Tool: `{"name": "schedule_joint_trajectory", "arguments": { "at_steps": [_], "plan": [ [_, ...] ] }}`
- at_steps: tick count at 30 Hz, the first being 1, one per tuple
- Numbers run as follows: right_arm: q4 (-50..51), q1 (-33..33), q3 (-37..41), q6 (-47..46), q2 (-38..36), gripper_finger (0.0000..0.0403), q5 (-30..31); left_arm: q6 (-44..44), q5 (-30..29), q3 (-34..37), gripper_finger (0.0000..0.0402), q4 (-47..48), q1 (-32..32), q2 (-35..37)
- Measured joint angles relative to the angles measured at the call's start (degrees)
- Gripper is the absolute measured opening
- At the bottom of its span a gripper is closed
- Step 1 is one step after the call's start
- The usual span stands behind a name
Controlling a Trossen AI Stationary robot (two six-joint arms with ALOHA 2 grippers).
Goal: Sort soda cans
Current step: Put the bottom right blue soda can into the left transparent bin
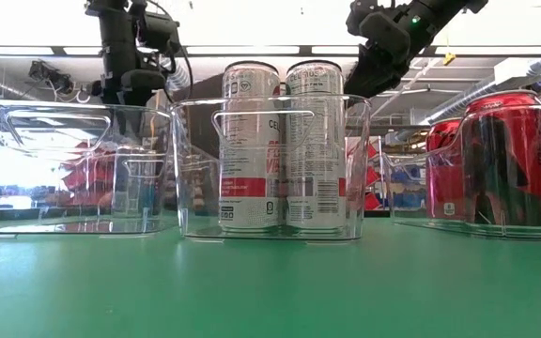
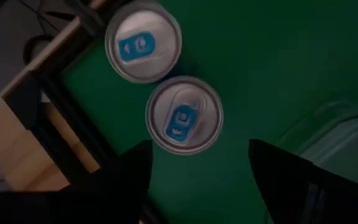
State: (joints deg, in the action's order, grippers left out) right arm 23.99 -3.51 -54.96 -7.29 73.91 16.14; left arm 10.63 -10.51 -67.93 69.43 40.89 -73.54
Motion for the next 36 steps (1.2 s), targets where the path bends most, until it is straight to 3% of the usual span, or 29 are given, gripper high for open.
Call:
{"name": "schedule_joint_trajectory", "arguments": {
  "at_steps": [12,36],
  "plan": [
    [0.0,0.0,0.0,0.0,0.0,0.0156,-1.05,-1.52,2.98,5.28,0.0271,-5.48,3.65,0.02],
    [0.07,0.0,0.0,0.0,0.0,0.0156,-1.38,-2.88,1.78,5.47,0.0271,-7.89,5.26,-2.67]
  ]
}}
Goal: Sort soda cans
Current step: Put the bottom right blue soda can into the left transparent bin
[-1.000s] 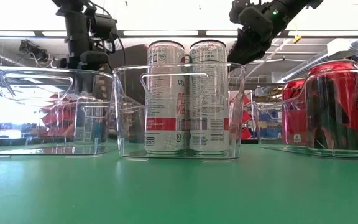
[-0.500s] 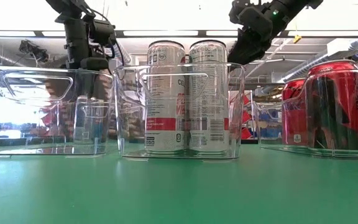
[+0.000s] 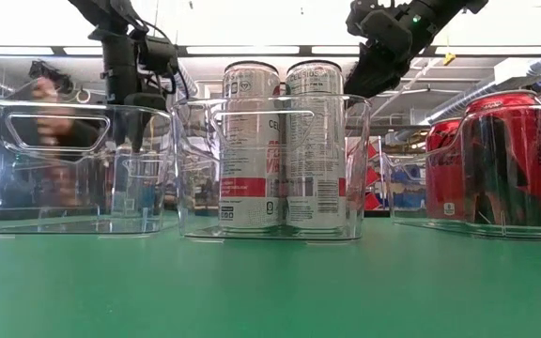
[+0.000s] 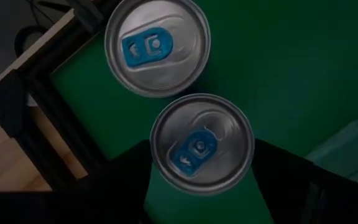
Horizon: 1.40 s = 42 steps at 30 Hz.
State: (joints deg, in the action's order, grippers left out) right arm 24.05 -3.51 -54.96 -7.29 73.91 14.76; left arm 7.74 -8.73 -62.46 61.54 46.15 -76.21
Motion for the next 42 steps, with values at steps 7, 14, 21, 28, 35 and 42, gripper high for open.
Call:
{"name": "schedule_joint_trajectory", "arguments": {
  "at_steps": [7,14,21,28,35,42],
  "plan": [
    [0.0,0.0,0.0,0.0,0.0,0.0156,-1.38,-2.88,-0.34,-0.22,0.0271,-2.57,-0.02,-2.25],
    [0.02,0.0,0.0,-0.01,0.0,0.0156,-1.4,-4.17,-0.36,-0.15,0.0239,-2.08,-0.02,-2.32],
    [0.02,0.0,0.0,-0.02,0.0,0.0156,-1.4,-4.82,-0.62,-0.09,0.0217,-0.58,-0.5,-1.29],
    [0.03,0.0,0.0,-0.01,0.0,0.0156,-1.4,-4.94,-0.61,-3.94,0.0217,6.95,-0.5,1.1],
    [0.04,0.0,0.0,-0.02,0.0,0.0156,-1.4,-4.72,-0.98,-13.51,0.0217,13.29,-2.11,1.44],
    [0.04,0.0,0.0,-0.02,0.0,0.0156,-1.4,-3.87,-1.05,-25.8,0.0217,16.93,-9.28,1.57]
  ]
}}
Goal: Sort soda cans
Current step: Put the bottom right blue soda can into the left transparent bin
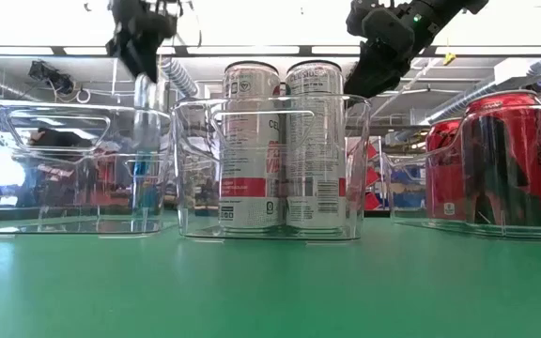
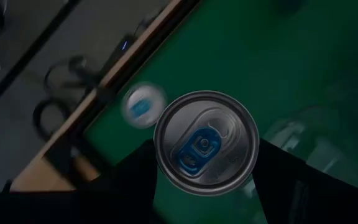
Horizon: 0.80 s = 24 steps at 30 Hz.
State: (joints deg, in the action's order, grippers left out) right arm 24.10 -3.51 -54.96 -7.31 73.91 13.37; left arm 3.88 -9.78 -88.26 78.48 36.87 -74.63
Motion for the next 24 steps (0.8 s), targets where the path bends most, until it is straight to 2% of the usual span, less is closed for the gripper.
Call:
{"name": "schedule_joint_trajectory", "arguments": {
  "at_steps": [3,8,16,21,24],
  "plan": [
    [0.0,0.0,0.01,0.0,0.0,0.0156,0.0,2.53,0.02,-2.6,0.0217,1.15,-5.14,0.18],
    [0.0,0.02,0.02,-0.22,0.0,0.0156,0.0,8.57,-0.52,-1.36,0.0217,2.19,-14.14,2.18],
    [0.03,0.04,0.02,-0.63,0.0,0.0156,0.0,19.12,-2.58,5.97,0.0217,2.29,-32.36,6.53],
    [0.04,0.06,0.02,-0.66,0.0,0.0156,0.0,24.93,-3.46,11.27,0.0217,1.99,-44.73,6.86],
    [0.04,0.06,0.01,-1.07,0.0,0.0156,0.0,27.99,-3.64,15.21,0.0217,-1.42,-51.4,6.86]
  ]
}}
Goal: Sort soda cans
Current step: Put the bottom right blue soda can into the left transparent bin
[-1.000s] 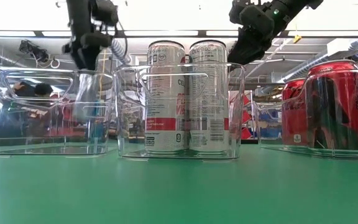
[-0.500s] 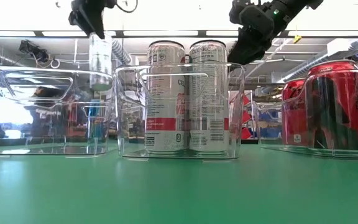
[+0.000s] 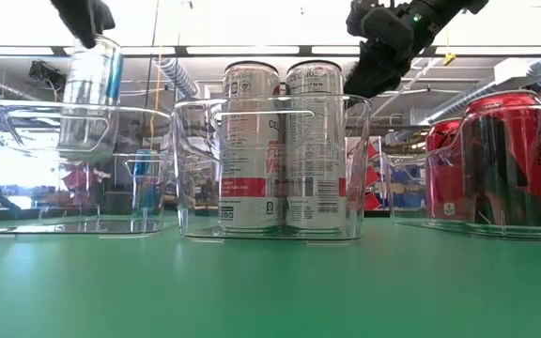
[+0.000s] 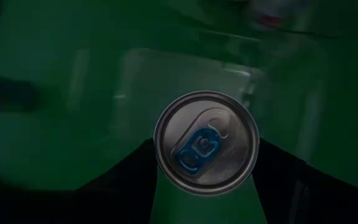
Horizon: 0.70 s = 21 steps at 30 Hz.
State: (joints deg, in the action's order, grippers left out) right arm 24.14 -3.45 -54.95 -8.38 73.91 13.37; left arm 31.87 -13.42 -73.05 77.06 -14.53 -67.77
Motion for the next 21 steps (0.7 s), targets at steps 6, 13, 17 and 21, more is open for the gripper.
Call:
{"name": "schedule_joint_trajectory", "arguments": {
  "at_steps": [6,13,17,21],
  "plan": [
    [0.0,-0.01,0.01,-0.46,0.0,0.0156,0.0,5.96,0.61,7.29,0.0217,-7.32,-9.48,-0.06],
    [-0.02,0.0,0.01,-0.7,0.0,0.0156,0.0,10.57,0.64,10.57,0.0217,-9.46,-14.19,-0.11],
    [-0.04,0.01,0.01,-0.7,0.0,0.0156,0.0,11.95,0.85,11.55,0.0217,-10.06,-14.96,-0.09],
    [-0.04,0.0,0.01,-0.68,0.0,0.0156,0.0,12.41,0.72,13.11,0.0217,-12.17,-15.23,-0.09]
  ]
}}
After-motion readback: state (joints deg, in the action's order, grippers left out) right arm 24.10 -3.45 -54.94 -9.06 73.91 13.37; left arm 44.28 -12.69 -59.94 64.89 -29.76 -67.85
